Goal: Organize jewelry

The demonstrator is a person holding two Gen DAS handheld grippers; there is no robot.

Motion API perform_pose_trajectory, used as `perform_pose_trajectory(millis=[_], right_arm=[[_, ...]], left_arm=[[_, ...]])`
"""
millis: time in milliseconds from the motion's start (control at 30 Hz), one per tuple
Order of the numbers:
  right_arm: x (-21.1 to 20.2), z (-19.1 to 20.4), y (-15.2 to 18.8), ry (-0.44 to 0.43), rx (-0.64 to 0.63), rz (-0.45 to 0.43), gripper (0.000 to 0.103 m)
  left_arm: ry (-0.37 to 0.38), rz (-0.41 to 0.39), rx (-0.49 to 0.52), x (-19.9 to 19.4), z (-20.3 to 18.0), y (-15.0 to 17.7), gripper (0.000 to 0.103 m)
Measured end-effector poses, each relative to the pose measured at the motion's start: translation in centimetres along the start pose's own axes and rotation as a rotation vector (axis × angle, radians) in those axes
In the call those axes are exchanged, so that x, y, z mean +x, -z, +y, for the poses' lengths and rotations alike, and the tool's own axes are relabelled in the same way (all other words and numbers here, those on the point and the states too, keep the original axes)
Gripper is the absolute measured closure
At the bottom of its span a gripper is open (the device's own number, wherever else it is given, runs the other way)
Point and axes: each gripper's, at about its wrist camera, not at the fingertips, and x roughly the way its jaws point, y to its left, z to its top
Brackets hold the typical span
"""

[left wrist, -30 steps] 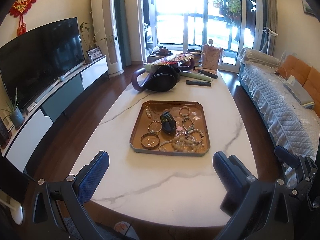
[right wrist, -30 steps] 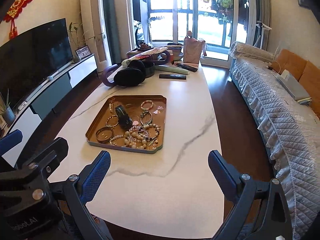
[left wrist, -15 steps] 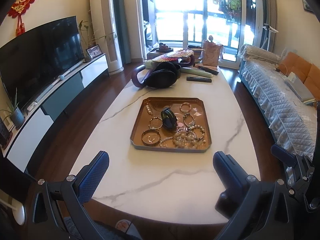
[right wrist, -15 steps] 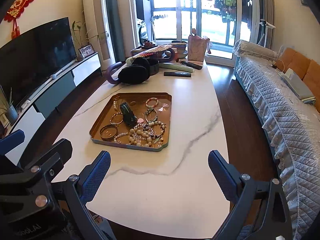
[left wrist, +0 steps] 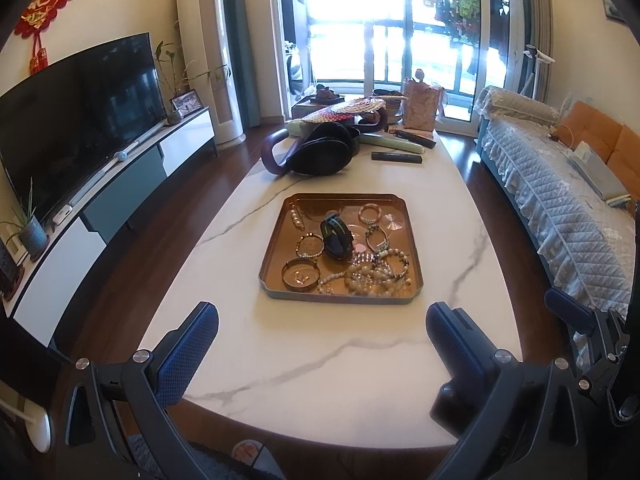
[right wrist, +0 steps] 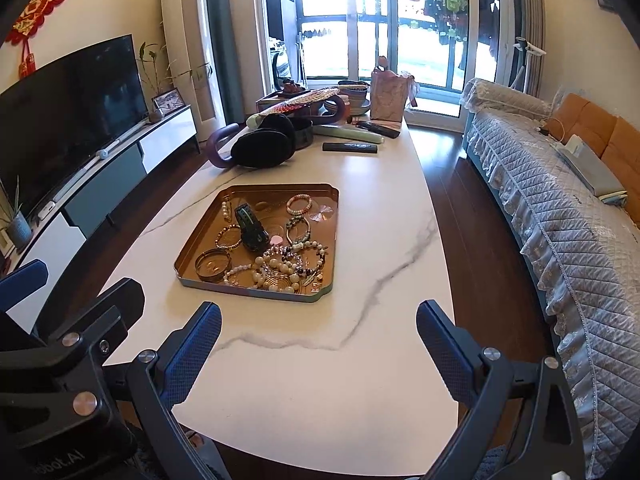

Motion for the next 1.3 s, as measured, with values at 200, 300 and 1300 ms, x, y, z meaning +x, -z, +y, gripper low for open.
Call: perform_pose_trajectory(millis=[200, 300, 1300], right_arm=[[0.22, -0.06, 0.0, -0.004, -0.001, 0.009, 0.005], [0.25, -0.07, 0.11, -0.008, 0.002, 0.012, 0.005], [0.45, -0.11, 0.33, -0.013, -0.005, 0.018, 0.005]], left_arm=[[0.004, 0.008, 0.002, 0.29, 0.07, 0.06, 0.0], [0.01, 0.012, 0.003, 0.39, 0.13, 0.08, 0.0], [0.017, 0.019, 0.007, 0.9, 0.27, 0.32, 0.0]])
